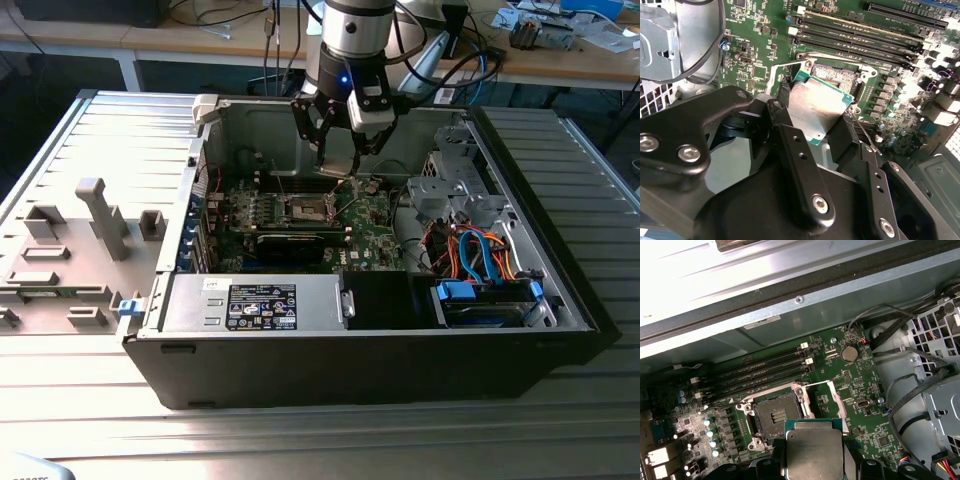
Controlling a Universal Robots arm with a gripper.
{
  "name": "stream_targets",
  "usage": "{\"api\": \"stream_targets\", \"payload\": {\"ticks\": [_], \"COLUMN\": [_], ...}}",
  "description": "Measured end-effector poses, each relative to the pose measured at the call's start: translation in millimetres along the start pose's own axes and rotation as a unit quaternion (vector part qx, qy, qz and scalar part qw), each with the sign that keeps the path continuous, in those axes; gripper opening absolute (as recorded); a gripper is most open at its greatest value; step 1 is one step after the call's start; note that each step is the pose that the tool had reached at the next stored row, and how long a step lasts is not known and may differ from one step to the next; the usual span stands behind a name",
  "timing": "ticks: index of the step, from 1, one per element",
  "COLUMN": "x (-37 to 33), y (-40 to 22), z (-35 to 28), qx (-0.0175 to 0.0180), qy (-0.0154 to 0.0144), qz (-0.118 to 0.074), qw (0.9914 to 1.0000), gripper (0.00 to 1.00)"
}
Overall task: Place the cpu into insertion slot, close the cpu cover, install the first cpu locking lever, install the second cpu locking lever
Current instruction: 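Place the cpu into insertion slot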
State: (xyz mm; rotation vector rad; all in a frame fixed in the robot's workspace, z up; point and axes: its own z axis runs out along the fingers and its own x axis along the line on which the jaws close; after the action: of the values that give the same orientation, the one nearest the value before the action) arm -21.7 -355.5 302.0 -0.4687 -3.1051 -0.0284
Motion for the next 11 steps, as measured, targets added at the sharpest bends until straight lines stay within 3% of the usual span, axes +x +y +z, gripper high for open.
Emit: {"api": "stream_targets", "payload": {"ticks": [11], "x": [0.0], "y": [0.0], "z": [1.4], "qx": [0.0], "qy": [0.0], "qz": [0.002], "qw": [1.0], "gripper": [0.55]}}
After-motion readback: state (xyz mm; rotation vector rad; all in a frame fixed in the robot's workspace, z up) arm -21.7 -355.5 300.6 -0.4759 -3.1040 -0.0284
